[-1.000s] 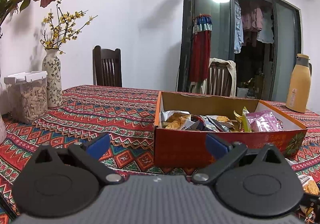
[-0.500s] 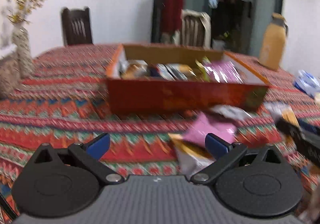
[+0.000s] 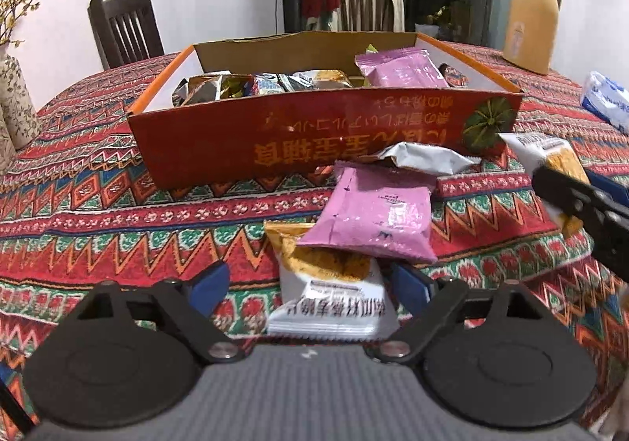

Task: Organize snacks
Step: 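Grasp a white-and-gold cookie packet with the left tool while the right tool holds its packet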

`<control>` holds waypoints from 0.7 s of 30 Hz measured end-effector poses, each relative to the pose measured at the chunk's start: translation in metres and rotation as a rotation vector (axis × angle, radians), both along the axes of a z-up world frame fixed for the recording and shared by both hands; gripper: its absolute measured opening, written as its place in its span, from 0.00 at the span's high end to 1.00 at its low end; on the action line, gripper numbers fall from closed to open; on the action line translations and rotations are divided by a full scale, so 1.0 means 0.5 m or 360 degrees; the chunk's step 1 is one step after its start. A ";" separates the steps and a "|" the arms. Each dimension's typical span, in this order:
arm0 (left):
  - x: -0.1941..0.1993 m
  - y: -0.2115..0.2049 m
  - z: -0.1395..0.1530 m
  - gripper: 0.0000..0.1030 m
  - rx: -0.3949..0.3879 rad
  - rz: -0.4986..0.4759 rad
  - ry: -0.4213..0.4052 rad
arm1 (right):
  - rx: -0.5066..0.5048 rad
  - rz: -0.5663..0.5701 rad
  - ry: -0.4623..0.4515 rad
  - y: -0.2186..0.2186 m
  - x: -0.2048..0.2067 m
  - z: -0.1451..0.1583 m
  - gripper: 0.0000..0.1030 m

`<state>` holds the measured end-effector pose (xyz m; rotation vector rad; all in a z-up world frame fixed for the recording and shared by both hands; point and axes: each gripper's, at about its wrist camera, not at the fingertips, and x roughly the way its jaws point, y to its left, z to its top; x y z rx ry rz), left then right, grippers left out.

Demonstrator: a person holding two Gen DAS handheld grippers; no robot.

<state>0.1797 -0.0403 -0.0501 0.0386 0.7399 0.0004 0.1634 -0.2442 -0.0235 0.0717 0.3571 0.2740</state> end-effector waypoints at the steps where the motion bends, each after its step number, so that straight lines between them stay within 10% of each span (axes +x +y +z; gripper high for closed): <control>1: 0.000 -0.003 0.001 0.21 -0.0005 -0.0004 -0.0005 | 0.0007 0.0006 0.0003 0.000 0.001 0.000 0.60; 4: 0.001 -0.009 0.007 0.48 -0.0034 -0.0024 -0.0018 | 0.0015 0.0024 0.0011 0.002 0.002 -0.003 0.60; 21: -0.050 0.034 0.044 0.57 -0.0072 0.0022 -0.0121 | 0.0014 0.0000 0.0021 0.003 0.000 -0.001 0.60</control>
